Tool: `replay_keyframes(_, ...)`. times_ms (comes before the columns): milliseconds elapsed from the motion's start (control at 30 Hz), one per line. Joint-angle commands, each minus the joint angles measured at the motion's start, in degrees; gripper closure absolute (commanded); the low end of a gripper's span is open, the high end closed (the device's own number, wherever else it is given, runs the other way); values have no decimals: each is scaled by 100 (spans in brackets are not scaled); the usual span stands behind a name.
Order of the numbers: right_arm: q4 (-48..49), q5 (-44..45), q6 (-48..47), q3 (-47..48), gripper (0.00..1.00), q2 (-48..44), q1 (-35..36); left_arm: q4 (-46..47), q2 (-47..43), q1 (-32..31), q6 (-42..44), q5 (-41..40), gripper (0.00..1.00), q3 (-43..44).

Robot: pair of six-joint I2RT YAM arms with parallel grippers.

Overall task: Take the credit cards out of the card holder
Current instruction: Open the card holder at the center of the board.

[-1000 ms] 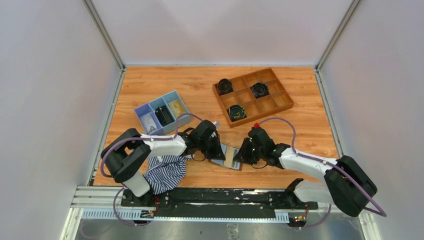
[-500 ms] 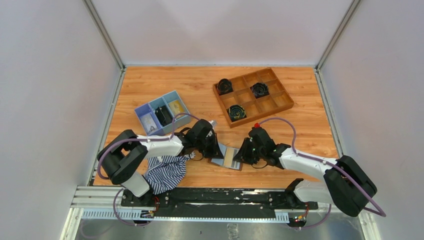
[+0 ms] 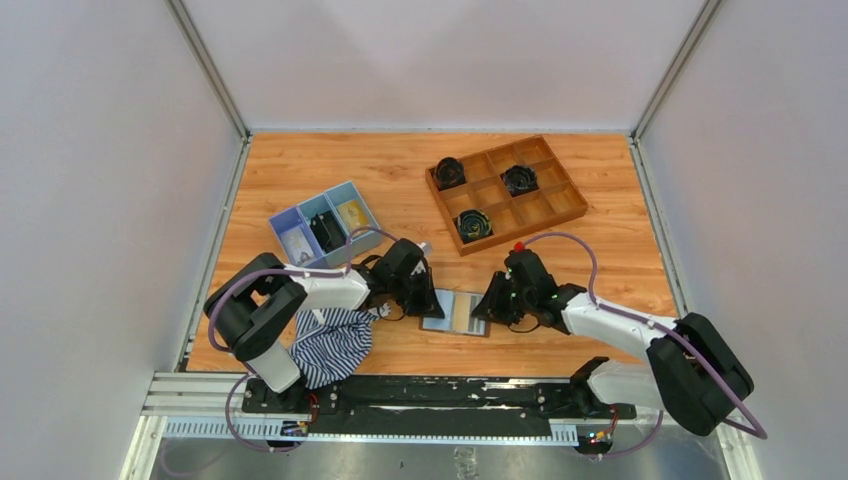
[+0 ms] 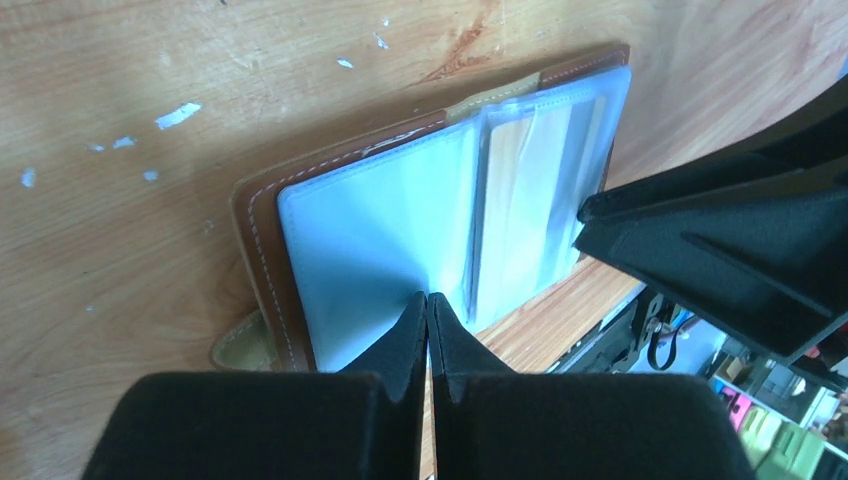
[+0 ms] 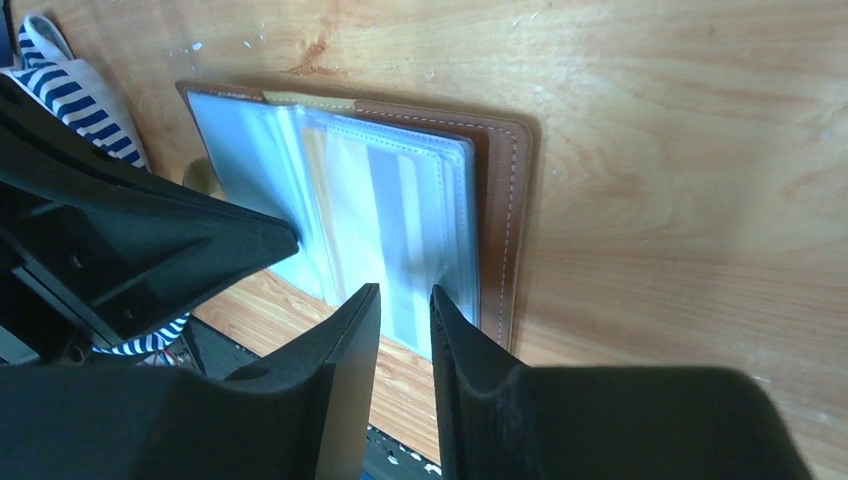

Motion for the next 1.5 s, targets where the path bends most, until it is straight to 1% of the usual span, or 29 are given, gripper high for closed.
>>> replay_keyframes(0, -722, 280, -449, -133, 70, 246, -384, -254, 207, -184, -2, -122, 100, -16)
replay_keyframes(133, -688, 157, -684, -111, 70, 312, -692, -254, 201, -476, -198, -20, 100, 85)
replay_keyframes(267, -684, -107, -970, 21, 70, 310, -985, -281, -115, -500, -187, -42, 100, -4)
replay_keyframes(433, -754, -441, -1172, 250, 71, 244, -1006, -1098, -296, -370, 228, -233, 99, 383)
replay_keyframes(633, -998, -599, -1152, 390, 71, -159, -1006, -1215, -568, -353, 233, -203, 96, 706)
replay_keyframes(767, -1031, -694, -1059, 414, 70, -377, -1006, -1103, -645, -362, 132, -103, 92, 930)
replay_keyframes(867, -1026, -729, -1045, 481, 70, -415, -1006, -587, -571, -362, -209, 176, 90, 911)
replay_keyframes(933, -1021, -751, -1041, 541, 70, -409, -1006, -482, -446, -422, -305, 251, 88, 1002)
replay_keyframes(1067, -871, -842, -1035, 595, 69, -262, -1005, -482, -136, -450, -383, 191, 79, 1100)
replay_keyframes(1233, -634, -939, -1058, 477, 70, 60, -1004, -295, 127, -450, -518, 10, 72, 949)
replay_keyframes(1467, -331, -955, -1087, 255, 70, 411, -1004, -144, 401, -443, -679, -148, 70, 670)
